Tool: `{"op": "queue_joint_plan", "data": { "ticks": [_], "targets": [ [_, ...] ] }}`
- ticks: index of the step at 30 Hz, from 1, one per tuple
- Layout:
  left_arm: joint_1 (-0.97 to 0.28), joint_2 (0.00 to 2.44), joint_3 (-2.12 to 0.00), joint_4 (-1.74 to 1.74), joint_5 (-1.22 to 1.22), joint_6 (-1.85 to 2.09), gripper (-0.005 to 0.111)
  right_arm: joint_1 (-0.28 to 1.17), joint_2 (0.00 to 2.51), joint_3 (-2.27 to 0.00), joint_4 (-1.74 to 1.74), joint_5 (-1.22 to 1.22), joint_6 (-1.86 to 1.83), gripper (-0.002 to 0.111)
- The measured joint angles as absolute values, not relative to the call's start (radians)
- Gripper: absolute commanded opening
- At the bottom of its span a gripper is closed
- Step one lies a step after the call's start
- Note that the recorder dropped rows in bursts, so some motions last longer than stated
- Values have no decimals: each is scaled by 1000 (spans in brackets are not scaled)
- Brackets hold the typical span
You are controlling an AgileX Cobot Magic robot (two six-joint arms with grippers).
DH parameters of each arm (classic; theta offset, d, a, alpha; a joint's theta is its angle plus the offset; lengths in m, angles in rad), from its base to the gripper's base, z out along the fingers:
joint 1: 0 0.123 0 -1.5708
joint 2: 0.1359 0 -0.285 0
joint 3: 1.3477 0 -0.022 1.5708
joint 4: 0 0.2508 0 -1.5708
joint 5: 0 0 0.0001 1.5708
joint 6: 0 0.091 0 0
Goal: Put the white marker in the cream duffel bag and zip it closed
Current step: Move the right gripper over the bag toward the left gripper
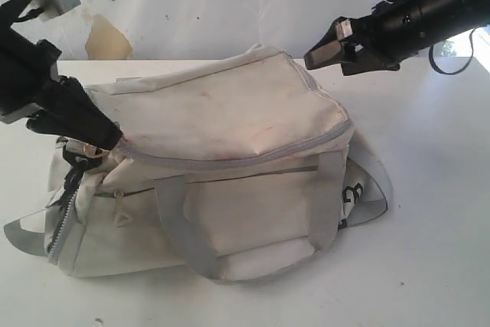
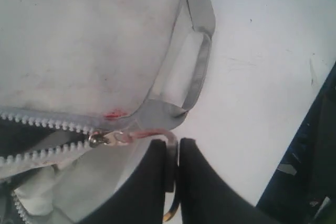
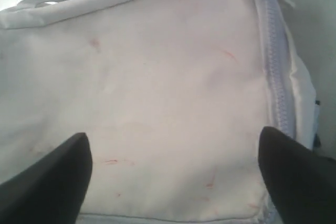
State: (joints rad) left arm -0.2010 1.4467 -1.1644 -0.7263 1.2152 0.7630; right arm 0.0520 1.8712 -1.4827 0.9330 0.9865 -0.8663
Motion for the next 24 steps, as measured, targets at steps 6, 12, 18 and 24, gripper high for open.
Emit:
{"op": "queue_joint_plan", "data": {
  "ticks": [6, 12, 18, 24],
  "targets": [
    [-201, 1447, -1164, -613, 1148, 692, 0, 158, 1823, -1483, 892, 1011, -968, 80],
    [-201, 1447, -1164, -551, 1141, 660, 0, 283, 1823, -1483, 882, 1013, -1114, 80],
    [-201, 1447, -1164, -549, 1139, 650, 0, 425, 1823, -1483, 876, 971, -1153, 75],
    [-201, 1437, -1164, -554, 1129, 623, 0, 570, 1823, -1470, 876, 854, -1155, 70]
  ]
}}
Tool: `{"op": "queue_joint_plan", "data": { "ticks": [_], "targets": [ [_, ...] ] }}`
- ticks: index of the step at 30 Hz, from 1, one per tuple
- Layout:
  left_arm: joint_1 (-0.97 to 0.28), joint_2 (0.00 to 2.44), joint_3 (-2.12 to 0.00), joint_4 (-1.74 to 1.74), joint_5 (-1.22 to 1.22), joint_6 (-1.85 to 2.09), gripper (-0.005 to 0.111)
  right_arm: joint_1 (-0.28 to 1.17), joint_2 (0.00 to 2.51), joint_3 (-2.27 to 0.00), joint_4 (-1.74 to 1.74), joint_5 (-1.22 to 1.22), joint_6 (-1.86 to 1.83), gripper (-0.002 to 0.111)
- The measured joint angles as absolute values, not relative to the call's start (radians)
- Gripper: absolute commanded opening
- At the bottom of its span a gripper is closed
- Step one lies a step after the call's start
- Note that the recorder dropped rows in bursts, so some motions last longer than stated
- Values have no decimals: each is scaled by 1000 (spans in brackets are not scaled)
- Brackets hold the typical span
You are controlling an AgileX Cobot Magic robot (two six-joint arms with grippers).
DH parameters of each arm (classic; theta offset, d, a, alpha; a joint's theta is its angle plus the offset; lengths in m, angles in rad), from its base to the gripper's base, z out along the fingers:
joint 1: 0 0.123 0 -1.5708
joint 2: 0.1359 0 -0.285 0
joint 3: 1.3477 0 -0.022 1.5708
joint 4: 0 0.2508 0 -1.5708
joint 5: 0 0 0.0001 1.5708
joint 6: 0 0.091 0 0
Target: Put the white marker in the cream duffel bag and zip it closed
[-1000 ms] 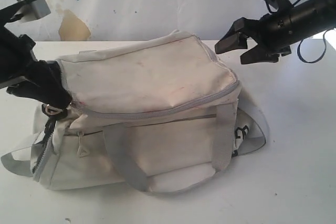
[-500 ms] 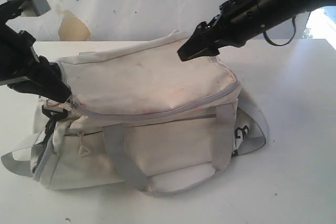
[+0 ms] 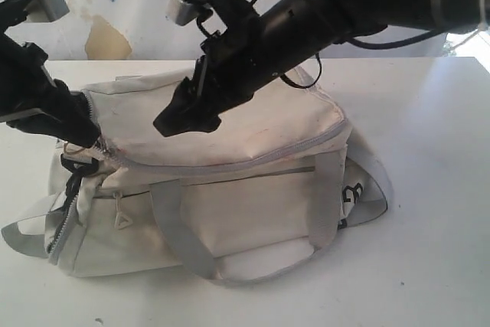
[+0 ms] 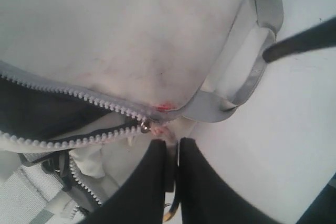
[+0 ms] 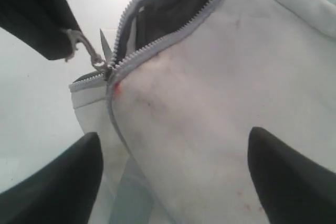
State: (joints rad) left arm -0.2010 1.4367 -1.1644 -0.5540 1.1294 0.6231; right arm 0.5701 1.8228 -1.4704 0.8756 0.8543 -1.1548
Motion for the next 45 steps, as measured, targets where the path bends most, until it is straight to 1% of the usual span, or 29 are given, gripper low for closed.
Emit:
{"op": "queue_joint_plan", "data": {
  "ticks": [7, 13, 19, 23, 27, 30, 34, 39, 42, 45],
  "targets": [
    [-201, 1437, -1164, -535, 1112, 605, 0, 663, 1843, -1443, 849, 786, -1155, 70],
    [-201, 1437, -1164, -535, 1112, 603, 0, 733, 1847, -1443, 843, 651, -1146, 70],
    [-201, 1437, -1164, -534, 1112, 603, 0, 761, 1885, -1443, 841, 620, -1126, 69],
    [-201, 1437, -1164, -514, 1108, 587, 0, 766, 1911, -1443, 837, 620, -1126, 59],
    [-201, 1437, -1164, -496, 1108, 560, 0, 766, 1917, -1443, 830, 620, -1122, 52],
    [-201, 1437, -1164, -492, 1105, 539, 0, 766, 1917, -1443, 830, 620, -1122, 45],
    [-201, 1437, -1164, -491, 1105, 510, 0, 766, 1917, -1443, 826, 620, -1120, 29],
    [-201, 1437, -1164, -491, 1099, 489, 0, 766, 1917, -1443, 801, 633, -1120, 13],
    [-201, 1437, -1164, -491, 1081, 470, 0, 766, 1917, -1443, 795, 641, -1120, 0],
    [-201, 1437, -1164, -491, 1071, 451, 0, 766, 1917, -1443, 790, 647, -1119, 0]
  ]
}}
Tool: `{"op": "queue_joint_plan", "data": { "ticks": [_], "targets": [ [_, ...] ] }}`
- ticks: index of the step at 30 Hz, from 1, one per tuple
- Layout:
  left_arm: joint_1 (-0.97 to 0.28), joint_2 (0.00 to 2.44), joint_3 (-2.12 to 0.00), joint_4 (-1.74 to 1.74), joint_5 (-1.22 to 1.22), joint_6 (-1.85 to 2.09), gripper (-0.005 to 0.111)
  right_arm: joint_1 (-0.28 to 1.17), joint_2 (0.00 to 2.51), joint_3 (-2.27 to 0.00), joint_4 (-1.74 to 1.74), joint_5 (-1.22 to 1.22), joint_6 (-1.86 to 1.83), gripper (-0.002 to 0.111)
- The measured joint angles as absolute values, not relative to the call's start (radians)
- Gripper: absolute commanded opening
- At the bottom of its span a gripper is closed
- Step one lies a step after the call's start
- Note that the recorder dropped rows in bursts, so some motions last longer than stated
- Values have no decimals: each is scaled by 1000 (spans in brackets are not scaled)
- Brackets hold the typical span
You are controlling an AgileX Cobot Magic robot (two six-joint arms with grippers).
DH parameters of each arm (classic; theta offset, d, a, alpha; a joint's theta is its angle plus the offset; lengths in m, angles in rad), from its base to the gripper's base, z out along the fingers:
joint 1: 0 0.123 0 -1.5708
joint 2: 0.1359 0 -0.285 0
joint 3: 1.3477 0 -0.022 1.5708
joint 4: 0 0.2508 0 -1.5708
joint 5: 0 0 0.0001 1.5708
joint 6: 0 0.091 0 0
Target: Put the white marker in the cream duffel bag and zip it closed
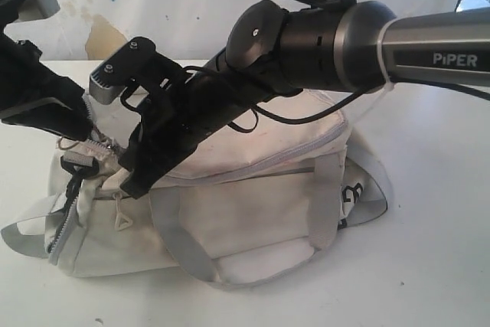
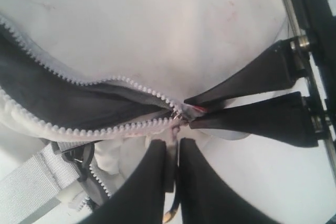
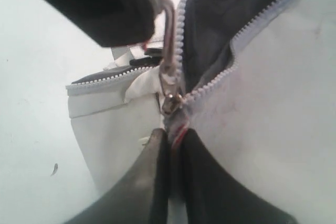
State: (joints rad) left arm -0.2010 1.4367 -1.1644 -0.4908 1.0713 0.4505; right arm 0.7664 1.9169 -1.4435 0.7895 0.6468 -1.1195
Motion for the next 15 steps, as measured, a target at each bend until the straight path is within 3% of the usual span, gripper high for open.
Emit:
{"op": "queue_joint_plan", "data": {
  "ticks": [15],
  "targets": [
    [-144, 1356, -1162, -505, 1091, 269, 0, 769, 1891, -1447, 704, 645, -993, 0]
  ]
}}
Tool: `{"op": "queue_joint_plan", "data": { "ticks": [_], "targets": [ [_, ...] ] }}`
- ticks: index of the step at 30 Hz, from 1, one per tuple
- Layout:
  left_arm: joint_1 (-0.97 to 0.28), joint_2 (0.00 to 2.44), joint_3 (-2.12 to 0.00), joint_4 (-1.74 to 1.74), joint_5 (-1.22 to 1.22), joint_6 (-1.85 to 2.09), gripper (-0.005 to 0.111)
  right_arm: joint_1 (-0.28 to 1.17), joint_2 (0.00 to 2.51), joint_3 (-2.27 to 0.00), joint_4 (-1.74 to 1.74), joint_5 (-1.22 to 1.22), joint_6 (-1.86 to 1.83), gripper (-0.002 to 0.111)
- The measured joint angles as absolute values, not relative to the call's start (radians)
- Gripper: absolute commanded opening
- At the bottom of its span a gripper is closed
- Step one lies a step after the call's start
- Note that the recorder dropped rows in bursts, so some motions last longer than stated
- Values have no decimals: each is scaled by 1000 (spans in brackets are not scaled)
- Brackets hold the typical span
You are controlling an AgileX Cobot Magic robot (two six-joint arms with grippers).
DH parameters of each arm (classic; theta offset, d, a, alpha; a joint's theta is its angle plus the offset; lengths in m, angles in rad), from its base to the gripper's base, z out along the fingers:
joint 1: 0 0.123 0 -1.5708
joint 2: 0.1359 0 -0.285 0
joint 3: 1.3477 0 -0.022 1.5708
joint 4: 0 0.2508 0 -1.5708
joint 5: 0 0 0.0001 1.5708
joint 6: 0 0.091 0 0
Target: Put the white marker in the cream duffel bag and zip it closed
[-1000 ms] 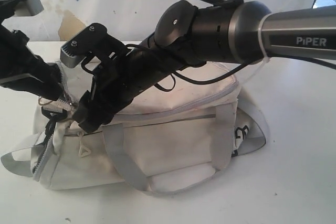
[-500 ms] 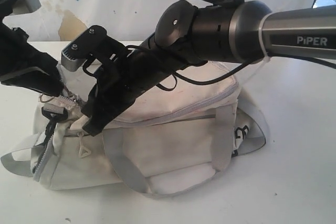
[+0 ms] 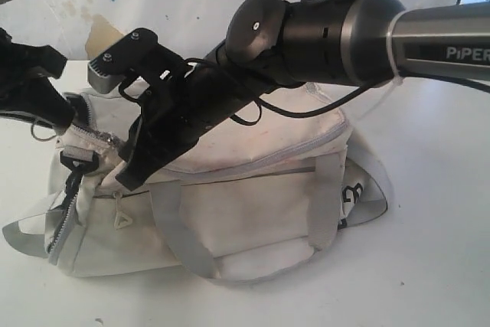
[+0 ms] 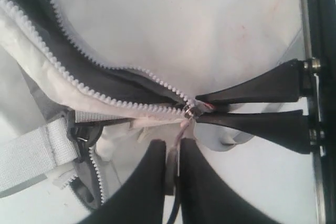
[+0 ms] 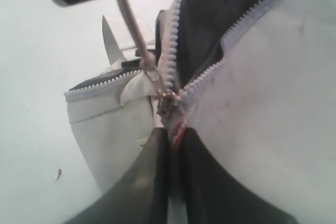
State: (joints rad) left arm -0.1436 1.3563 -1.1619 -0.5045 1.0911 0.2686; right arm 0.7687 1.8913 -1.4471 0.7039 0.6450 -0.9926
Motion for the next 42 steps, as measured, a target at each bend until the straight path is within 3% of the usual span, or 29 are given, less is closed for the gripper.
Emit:
{"op": "queue_joint_plan", "data": {
  "ticks": [17, 42],
  "targets": [
    [-98, 1300, -1157, -461, 1111, 160, 0, 780, 1840, -1455, 675, 626, -988, 0],
    [-98, 1468, -1165, -245, 770, 6, 0, 780, 1827, -1455, 484, 669, -891, 0]
  ]
}}
